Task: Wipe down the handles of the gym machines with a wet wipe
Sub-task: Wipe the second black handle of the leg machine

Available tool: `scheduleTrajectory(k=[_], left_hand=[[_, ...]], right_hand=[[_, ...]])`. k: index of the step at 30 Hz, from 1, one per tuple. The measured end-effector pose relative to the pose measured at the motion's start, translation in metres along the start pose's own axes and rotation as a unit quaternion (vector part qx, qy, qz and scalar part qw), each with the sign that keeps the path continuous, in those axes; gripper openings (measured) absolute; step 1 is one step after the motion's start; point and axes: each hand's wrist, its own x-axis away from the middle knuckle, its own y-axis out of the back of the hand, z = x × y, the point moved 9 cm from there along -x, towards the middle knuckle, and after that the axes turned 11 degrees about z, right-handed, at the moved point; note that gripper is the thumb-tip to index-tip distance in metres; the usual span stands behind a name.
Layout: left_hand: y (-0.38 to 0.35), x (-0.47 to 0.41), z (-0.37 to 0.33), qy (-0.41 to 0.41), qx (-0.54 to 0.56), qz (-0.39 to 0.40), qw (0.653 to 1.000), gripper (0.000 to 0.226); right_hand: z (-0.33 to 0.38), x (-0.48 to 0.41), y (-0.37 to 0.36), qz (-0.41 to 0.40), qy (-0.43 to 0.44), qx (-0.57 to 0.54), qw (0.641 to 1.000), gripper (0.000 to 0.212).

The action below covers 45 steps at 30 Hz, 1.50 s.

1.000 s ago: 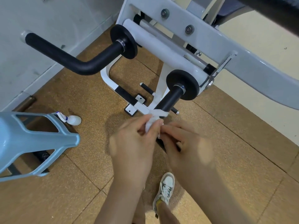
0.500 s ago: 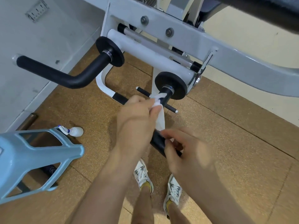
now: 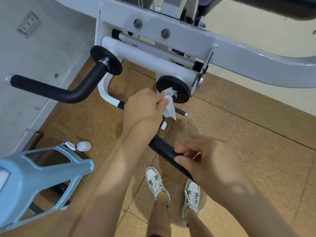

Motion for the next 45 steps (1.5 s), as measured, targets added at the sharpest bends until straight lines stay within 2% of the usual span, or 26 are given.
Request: scheduleTrajectory(k=[3, 6, 11, 15, 21, 23, 25, 28, 30, 32, 33, 35, 36, 38, 40, 42, 43, 45], left_hand=[[0.011, 0.020, 0.000, -0.034, -0.019, -0.038, 0.999, 0.024], [-0.005, -0.009, -0.010, 0.019, -0.086, 0.031, 0.996, 0.036], [-0.005, -0.023, -0.006, 0.027, -0.044, 0.063, 0.997, 0.038], [0.000, -0.004, 0.014, 0.057, -0.017, 0.054, 0.997, 0.040], [-0.019, -0.031, -0.003, 0.081, -0.041, 0.067, 0.994, 0.043], [-0.018, -0.022, -0.014, 0.034, -0.104, 0.043, 0.993, 0.040], [-0.015, -0.011, -0.027, -0.030, -0.149, 0.005, 0.988, 0.026], [-0.020, -0.010, -0.033, -0.084, -0.162, 0.031, 0.983, 0.018], [-0.024, -0.010, -0.042, -0.144, -0.204, 0.047, 0.967, 0.017], [-0.024, -0.018, -0.037, -0.124, -0.159, 0.099, 0.974, 0.019], [-0.016, -0.023, -0.025, -0.067, -0.104, 0.097, 0.988, 0.021], [-0.003, -0.028, 0.003, 0.038, 0.059, 0.045, 0.996, 0.023], [0.001, -0.029, 0.010, 0.059, 0.133, 0.019, 0.989, 0.020], [0.001, -0.029, 0.012, 0.071, 0.152, 0.016, 0.986, 0.020], [-0.007, -0.028, -0.008, 0.019, -0.018, 0.048, 0.998, 0.022], [-0.006, -0.018, -0.037, -0.115, -0.154, 0.002, 0.981, 0.012], [-0.009, -0.017, -0.041, -0.155, -0.176, 0.006, 0.972, 0.006], [-0.014, -0.017, -0.040, -0.219, -0.186, 0.015, 0.958, 0.008]], right_hand=[[-0.001, 0.001, 0.001, 0.006, -0.003, 0.006, 1.000, 0.013], [0.001, -0.001, 0.001, 0.007, -0.002, -0.006, 1.000, 0.009], [-0.001, -0.010, 0.003, 0.010, -0.015, -0.026, 1.000, 0.004], [-0.003, -0.019, 0.013, -0.030, -0.021, -0.066, 0.997, 0.011], [-0.004, -0.040, 0.024, -0.122, -0.014, -0.151, 0.981, 0.025], [-0.001, -0.045, 0.028, -0.147, -0.006, -0.175, 0.974, 0.024], [-0.001, -0.049, 0.029, -0.163, -0.006, -0.186, 0.969, 0.024], [-0.003, -0.053, 0.026, -0.167, -0.014, -0.195, 0.966, 0.031], [-0.007, -0.054, 0.026, -0.173, -0.027, -0.200, 0.964, 0.033], [-0.009, -0.054, 0.029, -0.173, -0.033, -0.204, 0.963, 0.034], [-0.008, -0.054, 0.029, -0.167, -0.033, -0.202, 0.964, 0.035], [-0.004, -0.057, 0.030, -0.156, -0.029, -0.196, 0.968, 0.036], [-0.002, -0.058, 0.030, -0.152, -0.025, -0.195, 0.969, 0.035], [0.003, -0.062, 0.029, -0.149, -0.018, -0.194, 0.969, 0.032], [0.005, -0.064, 0.028, -0.154, -0.017, -0.193, 0.969, 0.033], [0.002, -0.064, 0.026, -0.167, -0.023, -0.213, 0.962, 0.031], [-0.004, -0.064, 0.024, -0.172, -0.036, -0.263, 0.949, 0.029], [-0.015, -0.066, 0.016, -0.176, -0.065, -0.404, 0.895, 0.029]])
